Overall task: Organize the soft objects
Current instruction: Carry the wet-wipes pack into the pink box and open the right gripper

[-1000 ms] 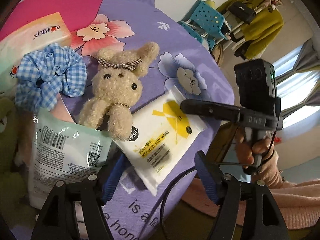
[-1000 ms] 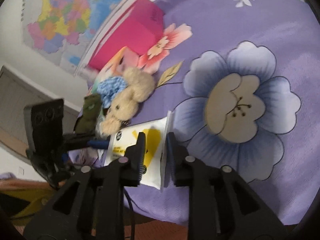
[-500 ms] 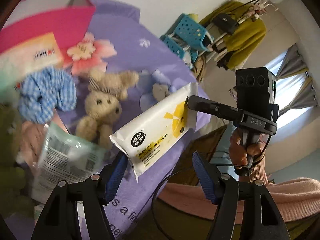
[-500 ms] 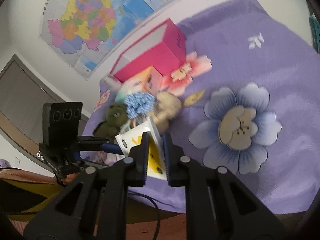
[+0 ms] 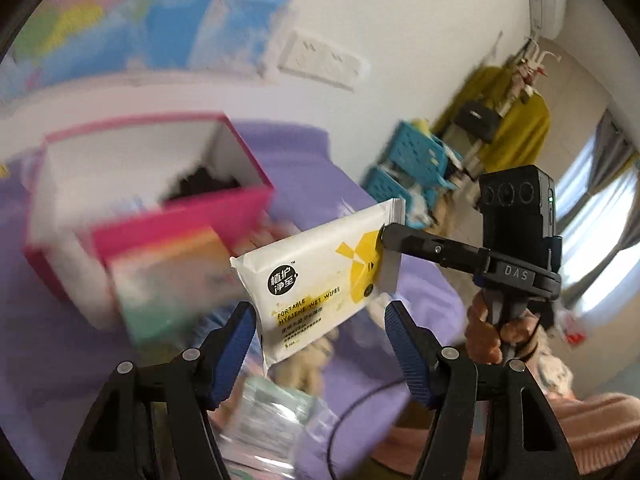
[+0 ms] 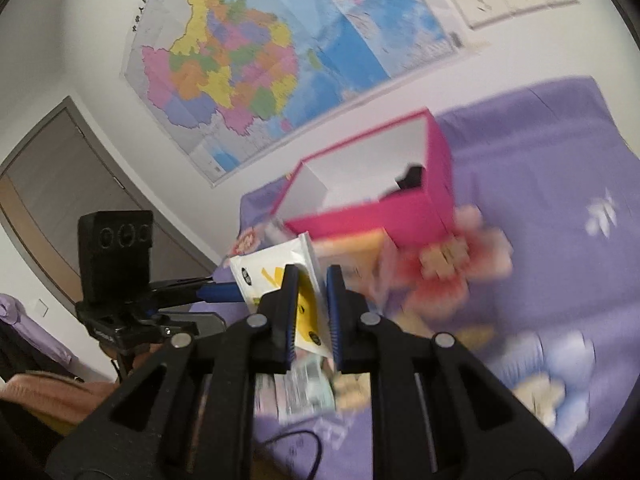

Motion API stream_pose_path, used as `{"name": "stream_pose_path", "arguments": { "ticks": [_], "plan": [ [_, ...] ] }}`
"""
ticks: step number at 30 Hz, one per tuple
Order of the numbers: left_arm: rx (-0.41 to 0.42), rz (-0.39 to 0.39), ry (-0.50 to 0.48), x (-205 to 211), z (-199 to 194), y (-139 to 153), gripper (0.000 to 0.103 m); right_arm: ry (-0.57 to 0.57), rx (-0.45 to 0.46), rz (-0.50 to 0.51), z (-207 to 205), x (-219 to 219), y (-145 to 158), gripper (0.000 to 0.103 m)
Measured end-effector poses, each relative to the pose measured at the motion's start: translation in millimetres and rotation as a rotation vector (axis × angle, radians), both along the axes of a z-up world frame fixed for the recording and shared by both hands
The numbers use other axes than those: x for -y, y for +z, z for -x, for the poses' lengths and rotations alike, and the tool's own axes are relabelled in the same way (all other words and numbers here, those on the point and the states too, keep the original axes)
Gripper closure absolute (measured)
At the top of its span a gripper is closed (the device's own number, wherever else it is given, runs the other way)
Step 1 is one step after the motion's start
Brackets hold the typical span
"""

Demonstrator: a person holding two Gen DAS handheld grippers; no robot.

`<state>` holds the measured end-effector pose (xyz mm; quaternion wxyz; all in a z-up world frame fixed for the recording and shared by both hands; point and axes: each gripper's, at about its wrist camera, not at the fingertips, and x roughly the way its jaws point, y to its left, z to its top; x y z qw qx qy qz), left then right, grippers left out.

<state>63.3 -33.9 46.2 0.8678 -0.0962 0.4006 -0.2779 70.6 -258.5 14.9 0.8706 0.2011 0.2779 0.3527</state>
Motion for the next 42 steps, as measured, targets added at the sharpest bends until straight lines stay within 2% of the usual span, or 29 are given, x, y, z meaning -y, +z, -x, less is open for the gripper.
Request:
{"name": "stream_pose_path", "arguments": {
  "ticks": [5,12,21,23,24,26,28,32,37,42],
  "plan": [
    [0.041,-0.048,0.085,-24.1,-36.9,21.6,0.035,0.013,0.019,-0.012,-47.2,-24.1,22.3,0.086],
    [0.027,-0.085,0.193,-61.1,-87.5,22.6,0.035,0.002,0.005,-0.007,-111.8,-59.5,32.6,0.086],
    [-0.085,-0.125,0.292,-97.8,-151.1,-12.4,0.035,-0.01,-0.118,0.008,-183.5,-93.6,4.8,0.085],
    [-0.115,-0.134,0.308,-103.6,-161.8,-23.4,0.036,-0.006,-0.154,0.024,-194.8,-100.5,-5.1,0.082],
    [-0.132,-0.141,0.321,-107.3,-167.6,-30.4,0.041,-0.012,-0.165,0.032,-197.8,-102.0,-8.3,0.081],
    [-0.159,-0.136,0.342,-113.6,-174.5,-38.9,0.041,-0.026,-0.201,0.058,-206.4,-106.2,-17.6,0.073],
    [-0.171,-0.132,0.375,-119.5,-175.0,-44.8,0.041,-0.059,-0.229,0.089,-211.8,-106.3,-23.9,0.065],
    [-0.109,-0.122,0.403,-125.4,-158.2,-33.3,0.041,-0.09,-0.213,0.107,-204.1,-94.4,-21.7,0.064],
    [-0.006,-0.122,0.35,-116.2,-118.1,-9.6,0.041,-0.064,-0.151,0.095,-175.6,-75.4,-4.4,0.063],
    [0.053,-0.123,0.266,-94.7,-79.6,1.2,0.04,-0.032,-0.085,0.095,-139.9,-62.8,14.1,0.059]
  ]
}}
